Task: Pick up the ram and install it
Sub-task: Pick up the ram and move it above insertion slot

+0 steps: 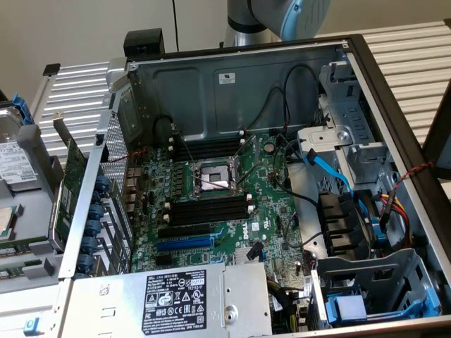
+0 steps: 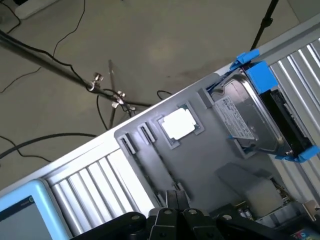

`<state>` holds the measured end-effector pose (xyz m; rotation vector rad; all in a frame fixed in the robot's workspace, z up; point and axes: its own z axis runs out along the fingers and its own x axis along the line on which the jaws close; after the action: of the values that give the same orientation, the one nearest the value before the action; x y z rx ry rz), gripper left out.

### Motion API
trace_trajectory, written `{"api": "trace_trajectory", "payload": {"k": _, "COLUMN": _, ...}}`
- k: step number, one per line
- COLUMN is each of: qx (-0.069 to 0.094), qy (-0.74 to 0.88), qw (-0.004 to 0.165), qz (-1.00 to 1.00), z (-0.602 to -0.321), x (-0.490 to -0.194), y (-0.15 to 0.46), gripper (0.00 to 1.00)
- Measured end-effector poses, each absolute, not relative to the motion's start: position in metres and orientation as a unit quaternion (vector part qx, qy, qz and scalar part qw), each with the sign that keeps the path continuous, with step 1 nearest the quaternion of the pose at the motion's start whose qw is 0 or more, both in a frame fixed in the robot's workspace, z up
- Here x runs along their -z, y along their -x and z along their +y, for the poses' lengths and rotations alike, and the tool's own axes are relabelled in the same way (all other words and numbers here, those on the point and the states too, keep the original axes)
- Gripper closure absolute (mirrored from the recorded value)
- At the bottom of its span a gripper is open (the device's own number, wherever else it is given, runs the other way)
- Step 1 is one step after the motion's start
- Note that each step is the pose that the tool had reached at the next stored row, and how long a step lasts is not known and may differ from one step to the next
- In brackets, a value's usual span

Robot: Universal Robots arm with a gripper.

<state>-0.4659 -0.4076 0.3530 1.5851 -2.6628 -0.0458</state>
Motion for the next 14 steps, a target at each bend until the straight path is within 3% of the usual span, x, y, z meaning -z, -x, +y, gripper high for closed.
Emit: {"api": "trace_trajectory", "payload": {"k": 14, "qx": 0.011, "qy": -0.616, "qw": 0.024, "qz": -0.787, "z": -0.4076, "x": -0.3510, "y": 0.4662, "gripper": 0.90}}
